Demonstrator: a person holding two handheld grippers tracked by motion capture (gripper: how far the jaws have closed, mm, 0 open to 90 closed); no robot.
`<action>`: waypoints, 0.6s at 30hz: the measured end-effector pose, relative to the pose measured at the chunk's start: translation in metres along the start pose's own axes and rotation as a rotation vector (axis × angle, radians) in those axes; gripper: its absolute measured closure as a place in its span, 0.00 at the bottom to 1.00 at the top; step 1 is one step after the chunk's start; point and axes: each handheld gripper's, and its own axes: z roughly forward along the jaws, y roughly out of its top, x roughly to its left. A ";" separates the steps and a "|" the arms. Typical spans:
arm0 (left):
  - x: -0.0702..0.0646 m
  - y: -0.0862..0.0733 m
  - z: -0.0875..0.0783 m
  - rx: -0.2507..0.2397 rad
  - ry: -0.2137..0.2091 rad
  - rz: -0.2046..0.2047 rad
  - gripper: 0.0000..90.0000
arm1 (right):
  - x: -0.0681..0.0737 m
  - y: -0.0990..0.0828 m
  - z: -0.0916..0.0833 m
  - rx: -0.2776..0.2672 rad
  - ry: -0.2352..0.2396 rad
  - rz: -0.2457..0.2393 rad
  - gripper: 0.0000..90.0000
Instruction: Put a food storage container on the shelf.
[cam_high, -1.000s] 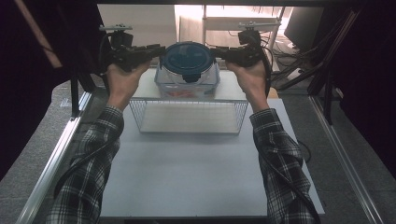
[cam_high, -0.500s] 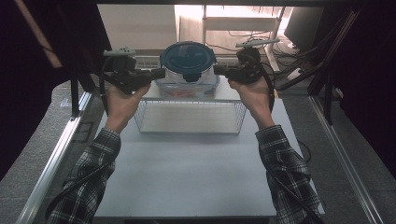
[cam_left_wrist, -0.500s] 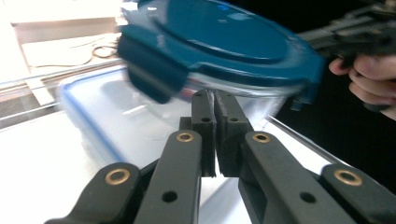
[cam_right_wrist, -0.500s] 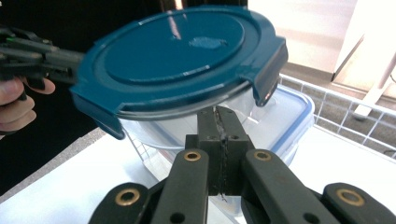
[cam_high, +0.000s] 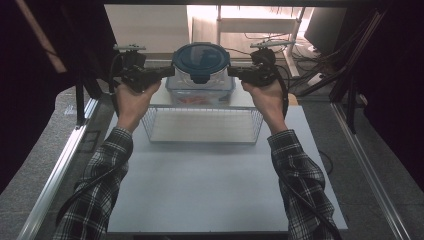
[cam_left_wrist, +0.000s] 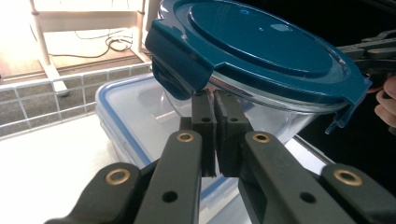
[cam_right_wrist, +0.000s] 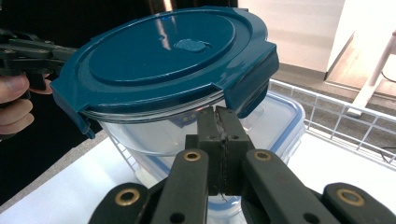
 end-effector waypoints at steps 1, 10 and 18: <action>0.000 0.001 0.001 0.003 0.004 0.001 0.98 | -0.001 0.000 0.001 -0.001 -0.002 0.001 0.99; 0.000 -0.003 -0.004 0.000 -0.021 0.009 0.93 | 0.001 -0.005 0.000 -0.001 0.009 0.016 0.94; -0.014 -0.018 -0.010 0.032 -0.039 0.061 0.77 | 0.026 -0.016 0.003 0.051 -0.018 -0.074 0.80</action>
